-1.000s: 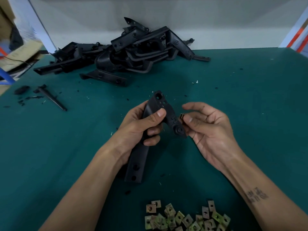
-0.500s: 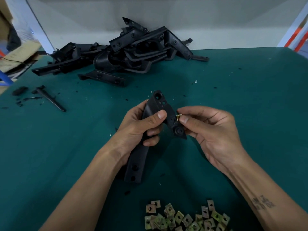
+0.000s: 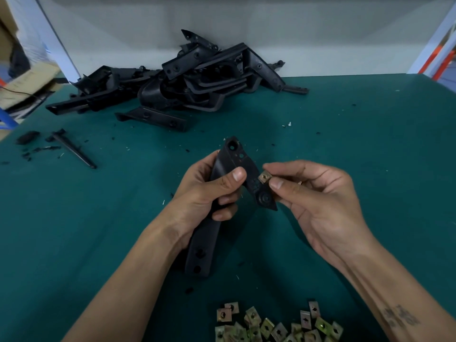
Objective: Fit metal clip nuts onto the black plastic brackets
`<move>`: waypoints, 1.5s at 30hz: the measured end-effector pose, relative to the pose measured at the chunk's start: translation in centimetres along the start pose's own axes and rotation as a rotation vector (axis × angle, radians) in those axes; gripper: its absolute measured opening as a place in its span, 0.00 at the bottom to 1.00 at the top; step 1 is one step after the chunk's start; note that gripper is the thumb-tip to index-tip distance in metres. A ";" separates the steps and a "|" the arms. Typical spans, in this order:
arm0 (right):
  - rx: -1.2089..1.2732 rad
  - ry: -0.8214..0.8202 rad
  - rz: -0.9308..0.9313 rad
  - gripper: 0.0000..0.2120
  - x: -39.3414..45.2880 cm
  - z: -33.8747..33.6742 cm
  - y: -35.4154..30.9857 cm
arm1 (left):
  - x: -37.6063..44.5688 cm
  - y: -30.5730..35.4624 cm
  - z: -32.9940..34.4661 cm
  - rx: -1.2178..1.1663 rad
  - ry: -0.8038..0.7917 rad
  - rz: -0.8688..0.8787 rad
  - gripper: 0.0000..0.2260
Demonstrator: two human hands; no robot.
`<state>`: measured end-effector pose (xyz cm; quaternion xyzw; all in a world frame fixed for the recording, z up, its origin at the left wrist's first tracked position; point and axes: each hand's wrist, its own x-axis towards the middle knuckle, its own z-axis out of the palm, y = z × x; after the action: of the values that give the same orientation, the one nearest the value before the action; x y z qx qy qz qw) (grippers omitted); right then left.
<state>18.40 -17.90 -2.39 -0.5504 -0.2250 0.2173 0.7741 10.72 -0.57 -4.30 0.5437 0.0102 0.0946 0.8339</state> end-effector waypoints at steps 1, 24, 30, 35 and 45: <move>0.011 -0.005 0.004 0.09 0.0 0.1 0.1 | 0.0 0.0 0.0 -0.002 0.000 0.001 0.06; -0.012 0.002 -0.092 0.07 0.4 -1.1 0.6 | 0.0 0.0 -0.2 -0.011 -0.022 -0.027 0.08; -0.130 -0.004 -0.130 0.10 0.4 -0.7 0.8 | 0.0 0.0 -0.1 -0.005 -0.025 -0.029 0.10; -0.074 0.025 -0.113 0.08 0.2 -0.5 0.5 | -0.1 0.1 0.0 -0.010 -0.011 -0.036 0.13; -0.097 0.029 -0.076 0.09 0.1 -0.3 0.7 | -0.2 0.2 0.2 0.002 -0.002 -0.028 0.10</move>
<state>18.59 -17.87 -3.10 -0.5813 -0.2450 0.1688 0.7573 10.57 -0.74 -4.05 0.5445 0.0171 0.0822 0.8345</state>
